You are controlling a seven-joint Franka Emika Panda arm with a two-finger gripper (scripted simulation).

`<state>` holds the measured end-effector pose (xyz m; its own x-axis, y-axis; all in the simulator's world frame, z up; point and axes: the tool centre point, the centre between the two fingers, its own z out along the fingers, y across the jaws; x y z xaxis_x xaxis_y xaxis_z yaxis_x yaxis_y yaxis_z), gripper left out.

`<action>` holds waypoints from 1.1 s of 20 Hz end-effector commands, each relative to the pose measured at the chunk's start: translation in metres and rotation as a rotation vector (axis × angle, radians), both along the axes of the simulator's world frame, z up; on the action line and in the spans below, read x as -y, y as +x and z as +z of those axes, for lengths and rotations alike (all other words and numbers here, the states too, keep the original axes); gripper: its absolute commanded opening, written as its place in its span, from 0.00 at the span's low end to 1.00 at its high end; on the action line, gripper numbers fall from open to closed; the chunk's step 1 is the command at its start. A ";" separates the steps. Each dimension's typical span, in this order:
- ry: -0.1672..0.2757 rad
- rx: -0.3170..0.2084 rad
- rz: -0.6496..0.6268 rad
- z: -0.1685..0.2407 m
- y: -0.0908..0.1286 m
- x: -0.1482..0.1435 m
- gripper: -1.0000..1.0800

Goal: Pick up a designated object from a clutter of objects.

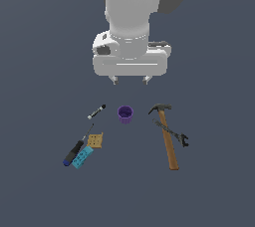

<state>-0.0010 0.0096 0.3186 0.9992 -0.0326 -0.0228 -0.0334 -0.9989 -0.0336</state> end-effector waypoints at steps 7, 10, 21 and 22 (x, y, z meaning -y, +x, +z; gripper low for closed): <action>-0.003 0.008 0.036 0.003 0.002 -0.021 0.96; -0.004 0.013 0.058 0.005 0.003 -0.034 0.96; -0.003 0.013 0.047 0.003 0.008 -0.032 0.96; -0.002 0.013 0.041 0.001 0.010 -0.031 0.96</action>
